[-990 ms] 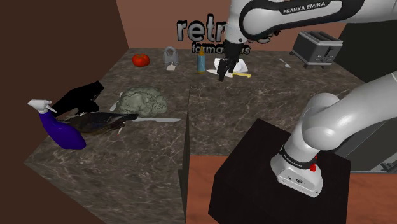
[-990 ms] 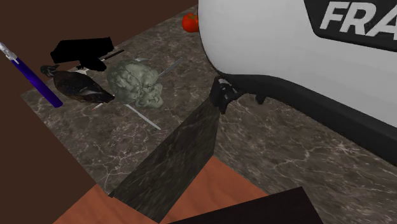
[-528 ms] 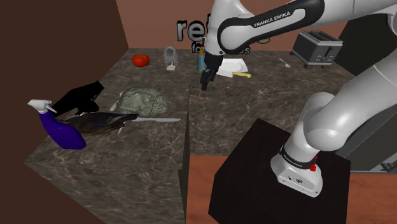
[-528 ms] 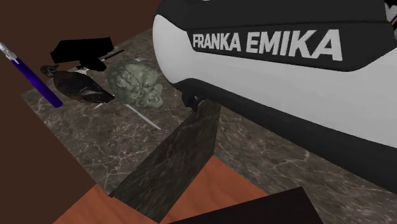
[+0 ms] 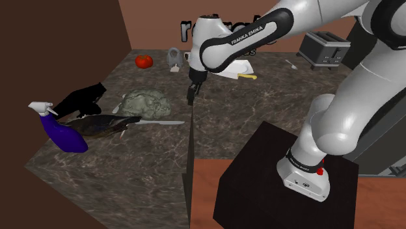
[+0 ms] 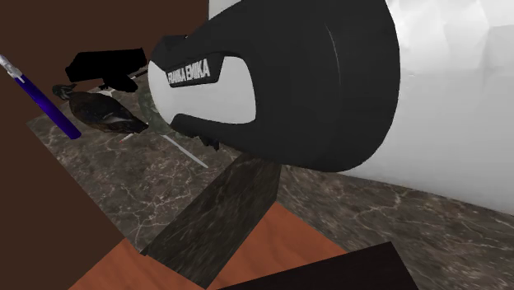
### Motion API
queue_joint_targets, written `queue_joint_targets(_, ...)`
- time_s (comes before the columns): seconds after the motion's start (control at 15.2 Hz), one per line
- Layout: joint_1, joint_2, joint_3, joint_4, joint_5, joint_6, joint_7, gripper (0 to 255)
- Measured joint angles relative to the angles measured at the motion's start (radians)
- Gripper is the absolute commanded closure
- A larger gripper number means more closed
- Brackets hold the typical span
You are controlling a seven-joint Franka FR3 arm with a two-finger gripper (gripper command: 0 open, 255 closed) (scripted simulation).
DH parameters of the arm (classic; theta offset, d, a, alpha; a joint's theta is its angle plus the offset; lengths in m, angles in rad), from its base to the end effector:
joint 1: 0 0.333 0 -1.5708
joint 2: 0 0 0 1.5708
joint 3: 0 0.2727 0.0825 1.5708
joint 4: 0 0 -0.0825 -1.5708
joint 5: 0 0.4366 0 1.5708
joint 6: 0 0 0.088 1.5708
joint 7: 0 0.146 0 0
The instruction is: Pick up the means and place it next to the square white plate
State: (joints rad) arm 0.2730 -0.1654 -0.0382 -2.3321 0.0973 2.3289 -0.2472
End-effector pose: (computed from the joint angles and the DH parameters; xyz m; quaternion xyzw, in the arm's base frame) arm 0.5383 0.1338 0.3091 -0.9739 -0.2080 -0.0810 0.0406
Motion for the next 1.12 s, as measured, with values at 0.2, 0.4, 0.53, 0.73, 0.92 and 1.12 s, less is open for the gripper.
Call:
queue_joint_targets(0.2,0.030,0.086,0.017,0.052,0.032,0.046,-0.049,0)
queue_joint_targets(0.4,0.057,0.184,0.040,0.105,0.063,0.101,-0.099,0)
queue_joint_targets(0.53,0.069,0.236,0.054,0.138,0.082,0.126,-0.137,0)
queue_joint_targets(0.73,0.081,0.293,0.070,0.169,0.097,0.160,-0.164,0)
queue_joint_targets(0.92,0.086,0.327,0.076,0.174,0.102,0.189,-0.166,0)
queue_joint_targets(1.12,0.087,0.356,0.078,0.176,0.107,0.218,-0.172,0)
